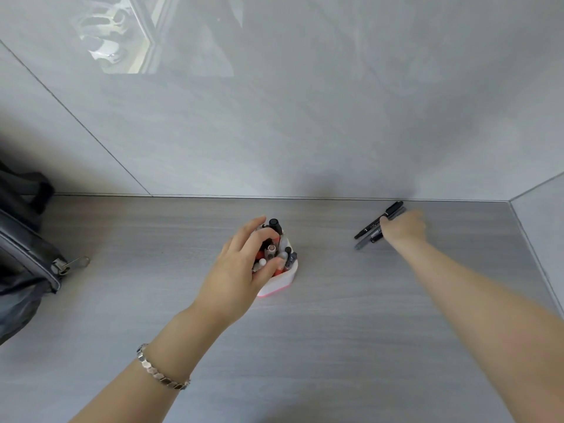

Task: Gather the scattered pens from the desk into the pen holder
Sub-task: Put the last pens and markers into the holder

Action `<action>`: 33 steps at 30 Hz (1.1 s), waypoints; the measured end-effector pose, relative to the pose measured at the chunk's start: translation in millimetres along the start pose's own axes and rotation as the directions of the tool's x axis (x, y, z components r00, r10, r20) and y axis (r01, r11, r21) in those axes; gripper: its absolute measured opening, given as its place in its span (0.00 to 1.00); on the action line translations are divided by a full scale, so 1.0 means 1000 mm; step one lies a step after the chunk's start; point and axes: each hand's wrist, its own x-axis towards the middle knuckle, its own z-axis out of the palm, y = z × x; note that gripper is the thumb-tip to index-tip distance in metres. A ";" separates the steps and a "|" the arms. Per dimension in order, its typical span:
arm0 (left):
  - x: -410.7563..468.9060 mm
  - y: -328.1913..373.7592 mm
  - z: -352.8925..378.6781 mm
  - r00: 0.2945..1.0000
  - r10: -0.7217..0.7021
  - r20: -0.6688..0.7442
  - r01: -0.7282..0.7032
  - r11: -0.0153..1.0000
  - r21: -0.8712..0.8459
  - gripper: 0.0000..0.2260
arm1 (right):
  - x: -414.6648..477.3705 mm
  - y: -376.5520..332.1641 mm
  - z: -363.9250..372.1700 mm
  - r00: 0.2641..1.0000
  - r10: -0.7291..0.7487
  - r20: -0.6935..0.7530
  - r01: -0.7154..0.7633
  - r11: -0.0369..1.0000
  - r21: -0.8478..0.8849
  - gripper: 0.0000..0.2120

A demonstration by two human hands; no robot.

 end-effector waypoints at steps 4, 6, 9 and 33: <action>-0.001 -0.003 0.000 1.000 0.000 -0.008 0.000 1.000 -0.018 0.16 | 0.005 -0.011 0.009 0.998 0.068 -0.004 -0.068 0.996 0.058 0.26; -0.001 -0.004 0.001 1.000 0.005 -0.015 -0.006 1.000 -0.016 0.16 | 0.014 -0.008 0.013 0.996 0.091 0.022 -0.093 0.985 0.142 0.25; 0.000 -0.005 0.003 1.000 -0.005 -0.030 0.004 0.999 -0.031 0.15 | 0.028 0.004 0.015 0.990 0.107 0.091 -0.123 0.974 0.190 0.18; 0.006 0.001 -0.001 0.998 -0.031 -0.054 0.030 0.999 -0.014 0.22 | -0.196 -0.039 -0.019 0.704 -0.706 0.071 0.450 0.522 0.724 0.06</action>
